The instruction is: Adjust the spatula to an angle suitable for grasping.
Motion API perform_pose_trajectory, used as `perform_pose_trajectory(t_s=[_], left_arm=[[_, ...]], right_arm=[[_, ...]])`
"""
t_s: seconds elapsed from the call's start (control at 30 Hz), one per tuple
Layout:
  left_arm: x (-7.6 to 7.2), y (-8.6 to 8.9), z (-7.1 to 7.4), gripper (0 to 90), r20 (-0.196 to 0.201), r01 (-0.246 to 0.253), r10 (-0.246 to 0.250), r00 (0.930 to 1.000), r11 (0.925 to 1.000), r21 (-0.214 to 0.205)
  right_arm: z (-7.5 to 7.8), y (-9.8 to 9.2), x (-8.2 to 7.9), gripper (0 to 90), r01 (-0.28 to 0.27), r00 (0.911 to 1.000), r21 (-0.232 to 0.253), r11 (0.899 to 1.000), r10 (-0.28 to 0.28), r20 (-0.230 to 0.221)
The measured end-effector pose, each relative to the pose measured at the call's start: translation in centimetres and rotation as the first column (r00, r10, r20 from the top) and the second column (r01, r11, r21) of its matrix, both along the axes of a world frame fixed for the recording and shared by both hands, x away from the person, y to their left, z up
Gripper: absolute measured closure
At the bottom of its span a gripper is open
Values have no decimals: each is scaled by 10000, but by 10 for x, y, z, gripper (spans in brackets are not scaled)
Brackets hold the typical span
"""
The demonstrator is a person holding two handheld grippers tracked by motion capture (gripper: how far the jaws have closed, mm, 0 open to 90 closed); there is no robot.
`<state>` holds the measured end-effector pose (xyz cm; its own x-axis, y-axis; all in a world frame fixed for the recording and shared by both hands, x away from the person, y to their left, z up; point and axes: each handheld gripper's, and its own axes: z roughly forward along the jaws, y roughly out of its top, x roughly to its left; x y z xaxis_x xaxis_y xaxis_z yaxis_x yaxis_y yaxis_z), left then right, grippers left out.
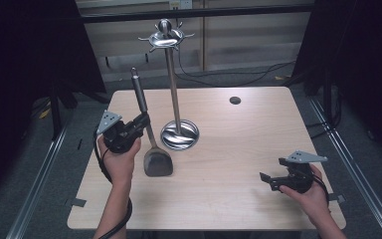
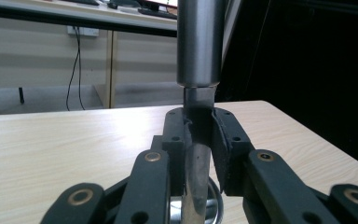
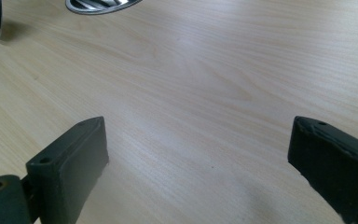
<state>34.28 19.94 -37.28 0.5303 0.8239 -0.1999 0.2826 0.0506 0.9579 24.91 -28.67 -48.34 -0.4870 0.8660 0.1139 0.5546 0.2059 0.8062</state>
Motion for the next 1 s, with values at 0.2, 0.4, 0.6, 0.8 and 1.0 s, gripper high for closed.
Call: perform_pose_trajectory(t_s=[0.2, 0.4, 0.6, 0.8, 1.0], left_arm=[[-1, -2, 4, 768, 85, 13, -14, 10000, 10000, 48], [-4, -5, 8, 783, 331, 52, -58, 9994, 9998, 172], [-5, -6, 11, 887, 357, 276, -281, 9990, 9995, 132], [-8, -11, 19, 896, 612, 574, -607, 9963, 9969, 547], [-11, -10, 24, 896, 703, 820, -838, 9940, 9962, 282]], right_arm=[[0, 0, 0, 44, -5, 10000, -14, 10000, 5, 13], [0, 0, 0, 44, -3, 10000, -39, 10000, 3, 28], [0, 0, 0, 44, -19, 10000, -39, 10000, 19, 41], [0, 0, 0, 44, -27, 10000, -49, 10000, 27, 56], [1, 0, 0, 44, -12, 10000, -46, 10000, 13, 47]])
